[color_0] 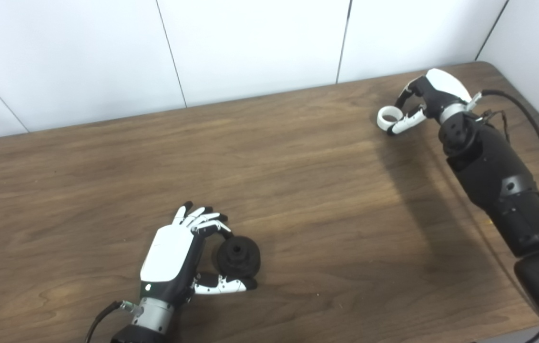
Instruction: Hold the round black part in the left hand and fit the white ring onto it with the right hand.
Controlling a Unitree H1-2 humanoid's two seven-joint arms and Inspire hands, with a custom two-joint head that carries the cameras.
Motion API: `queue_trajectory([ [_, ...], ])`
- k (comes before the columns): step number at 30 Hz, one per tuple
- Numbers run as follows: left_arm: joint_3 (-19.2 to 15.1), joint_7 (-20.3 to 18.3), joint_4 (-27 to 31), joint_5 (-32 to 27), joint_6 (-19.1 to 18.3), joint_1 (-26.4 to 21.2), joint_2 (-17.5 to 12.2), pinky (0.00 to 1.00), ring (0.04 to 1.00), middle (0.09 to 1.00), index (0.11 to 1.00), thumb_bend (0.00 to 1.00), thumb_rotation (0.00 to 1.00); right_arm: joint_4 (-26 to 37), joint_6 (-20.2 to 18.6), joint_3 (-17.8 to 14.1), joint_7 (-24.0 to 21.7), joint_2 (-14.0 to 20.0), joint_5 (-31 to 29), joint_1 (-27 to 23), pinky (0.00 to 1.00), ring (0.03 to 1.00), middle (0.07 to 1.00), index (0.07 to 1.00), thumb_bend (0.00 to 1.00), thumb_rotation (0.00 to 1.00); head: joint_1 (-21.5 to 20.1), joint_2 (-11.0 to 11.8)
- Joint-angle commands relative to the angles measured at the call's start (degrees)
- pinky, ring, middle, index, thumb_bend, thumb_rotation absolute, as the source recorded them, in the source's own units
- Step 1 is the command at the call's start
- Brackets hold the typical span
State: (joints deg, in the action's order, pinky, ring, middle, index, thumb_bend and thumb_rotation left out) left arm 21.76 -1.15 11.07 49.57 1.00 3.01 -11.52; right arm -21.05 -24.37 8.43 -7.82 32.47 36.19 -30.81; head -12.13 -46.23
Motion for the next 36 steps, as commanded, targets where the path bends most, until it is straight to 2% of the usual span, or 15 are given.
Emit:
queue_trajectory([
  [1, -0.08, -1.04, -0.18, 1.36, -0.68, -0.14, -0.86, 1.0, 0.883, 0.779, 0.486, 0.52, 0.05, 0.49, 1.13, -0.22, 1.52, 1.15, 0.11, -2.53, 0.8, 0.838, 0.782, 0.484, 0.53, 0.13, -0.03, 0.06],
  [7, 0.15, -0.61, -0.8, 1.51, -0.39, -0.49, -0.65, 1.0, 0.884, 0.778, 0.486, 0.52, 0.05, 1.48, 0.0, 0.6, 0.74, 1.55, 0.79, -2.18, 0.83, 0.87, 0.812, 0.484, 0.53, 0.14, -0.22, 0.47],
  [12, 0.29, -0.39, -1.26, 1.26, -0.44, -0.66, -0.34, 1.0, 0.886, 0.78, 0.486, 0.52, 0.05, 2.9, 0.49, 0.7, 0.04, 2.08, 0.41, -1.93, 0.82, 0.857, 0.805, 0.484, 0.53, 0.14, 0.19, 0.71],
  [17, 0.6, -0.15, -1.93, 1.59, -0.68, -0.88, 0.02, 1.0, 0.888, 0.781, 0.486, 0.52, 0.05, 10.63, 2.08, 1.98, -4.46, 3.46, 0.16, -1.9, 0.85, 0.871, 0.788, 0.484, 0.52, 0.13, 1.1, 0.83],
  [22, 1.1, 0.34, -2.29, 2.2, -0.79, -0.91, 0.72, 1.0, 0.888, 0.78, 0.486, 0.52, 0.05, 20.74, 0.49, 3.9, -10.27, 3.77, 0.94, -2.14, 0.82, 0.877, 0.791, 0.482, 0.52, 0.13, 3.11, 0.88],
  [25, 1.47, 0.04, -2.07, 2.95, -1.26, -0.84, 1.05, 1.0, 0.889, 0.783, 0.486, 0.52, 0.05, 27.01, -0.78, 5.36, -14.05, 3.25, 1.91, -2.41, 0.84, 0.879, 0.775, 0.482, 0.53, 0.13, 4.05, 0.82],
  [29, 1.72, 1.0, -2.21, 3.39, -0.89, -0.54, 1.52, 1.0, 0.884, 0.779, 0.486, 0.52, 0.05, 33.77, -0.3, 7.81, -18.48, 2.42, 2.81, -2.94, 0.81, 0.884, 0.768, 0.482, 0.53, 0.14, 5.19, 0.67],
  [36, 2.15, 1.7, -2.41, 3.93, -0.95, -0.2, 1.91, 1.0, 0.883, 0.781, 0.486, 0.52, 0.05, 44.42, -1.36, 10.58, -24.83, -1.42, 3.94, -2.01, 0.8, 0.883, 0.777, 0.482, 0.53, 0.14, 6.0, 0.44],
])
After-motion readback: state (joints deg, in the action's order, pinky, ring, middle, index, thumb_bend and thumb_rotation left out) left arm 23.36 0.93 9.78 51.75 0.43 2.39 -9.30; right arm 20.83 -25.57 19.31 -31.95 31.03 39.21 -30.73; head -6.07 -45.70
